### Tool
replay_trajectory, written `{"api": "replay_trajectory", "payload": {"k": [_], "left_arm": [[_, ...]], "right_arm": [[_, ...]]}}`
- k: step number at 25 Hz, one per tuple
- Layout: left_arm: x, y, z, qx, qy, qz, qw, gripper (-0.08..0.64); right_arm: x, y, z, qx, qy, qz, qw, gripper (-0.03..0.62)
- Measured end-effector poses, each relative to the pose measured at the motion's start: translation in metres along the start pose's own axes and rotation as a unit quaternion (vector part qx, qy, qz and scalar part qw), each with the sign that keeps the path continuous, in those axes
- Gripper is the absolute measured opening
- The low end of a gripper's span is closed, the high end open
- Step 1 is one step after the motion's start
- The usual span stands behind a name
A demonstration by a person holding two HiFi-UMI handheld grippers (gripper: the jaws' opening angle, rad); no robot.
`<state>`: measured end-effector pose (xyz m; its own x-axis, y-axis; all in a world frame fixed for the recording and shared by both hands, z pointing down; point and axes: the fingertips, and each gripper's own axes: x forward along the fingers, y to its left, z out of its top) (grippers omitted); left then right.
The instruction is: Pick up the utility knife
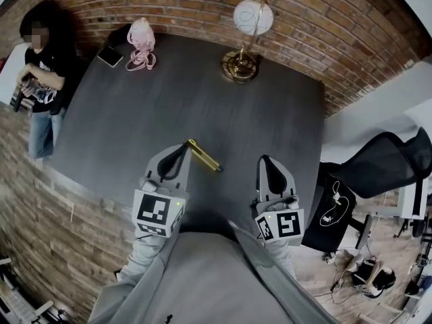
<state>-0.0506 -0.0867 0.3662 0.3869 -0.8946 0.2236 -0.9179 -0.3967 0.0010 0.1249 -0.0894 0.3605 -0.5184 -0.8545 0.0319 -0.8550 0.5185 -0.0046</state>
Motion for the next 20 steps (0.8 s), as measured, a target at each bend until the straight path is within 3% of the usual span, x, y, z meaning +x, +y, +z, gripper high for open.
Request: {"api": "replay_trajectory", "payload": {"k": [20], "left_arm": [[0.030, 0.014, -0.035, 0.009, 0.043, -0.042, 0.9982, 0.020]], "right_arm": [[0.011, -0.003, -0.017, -0.002, 0.028, -0.024, 0.999, 0.018]]}}
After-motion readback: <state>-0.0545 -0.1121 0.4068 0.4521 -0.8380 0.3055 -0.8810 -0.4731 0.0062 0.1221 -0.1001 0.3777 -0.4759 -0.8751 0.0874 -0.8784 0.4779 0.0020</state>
